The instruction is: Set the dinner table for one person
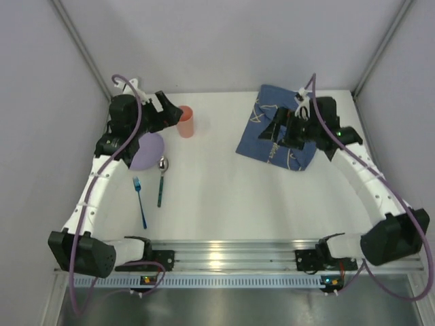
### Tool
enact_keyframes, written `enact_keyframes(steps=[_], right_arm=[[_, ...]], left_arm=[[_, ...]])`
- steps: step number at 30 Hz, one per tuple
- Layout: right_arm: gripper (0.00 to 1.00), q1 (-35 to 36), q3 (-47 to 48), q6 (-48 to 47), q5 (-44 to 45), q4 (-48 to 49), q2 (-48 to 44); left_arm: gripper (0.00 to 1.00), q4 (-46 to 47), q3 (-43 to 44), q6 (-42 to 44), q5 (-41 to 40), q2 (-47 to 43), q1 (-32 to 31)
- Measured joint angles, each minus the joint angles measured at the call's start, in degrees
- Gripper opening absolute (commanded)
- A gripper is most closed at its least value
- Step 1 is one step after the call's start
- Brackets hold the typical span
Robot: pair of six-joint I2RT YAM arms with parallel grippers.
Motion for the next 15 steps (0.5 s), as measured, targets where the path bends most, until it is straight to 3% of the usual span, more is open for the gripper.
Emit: enact_keyframes(steps=[3, 7, 11, 15], right_arm=[[1.00, -0.79, 16.04, -4.13, 5.97, -5.90, 11.63], [1.00, -5.27, 35.17, -7.06, 12.39, -12.52, 27.50], [1.00, -12.48, 47.17, -7.06, 15.85, -18.93, 40.26], [1.00, -17.86, 50.10, -7.04, 18.23, -22.88, 46.88]], left_arm=[[0.98, 2.25, -3.76, -3.87, 4.26, 2.10, -0.15], [0.99, 4.07, -3.34, -5.07, 6.19, 15.12, -5.92], [0.99, 3.61, 2.27, -5.14, 7.85, 29.44, -11.80], [0.99, 3.65, 13.97, -4.76, 10.38, 42.36, -14.69]])
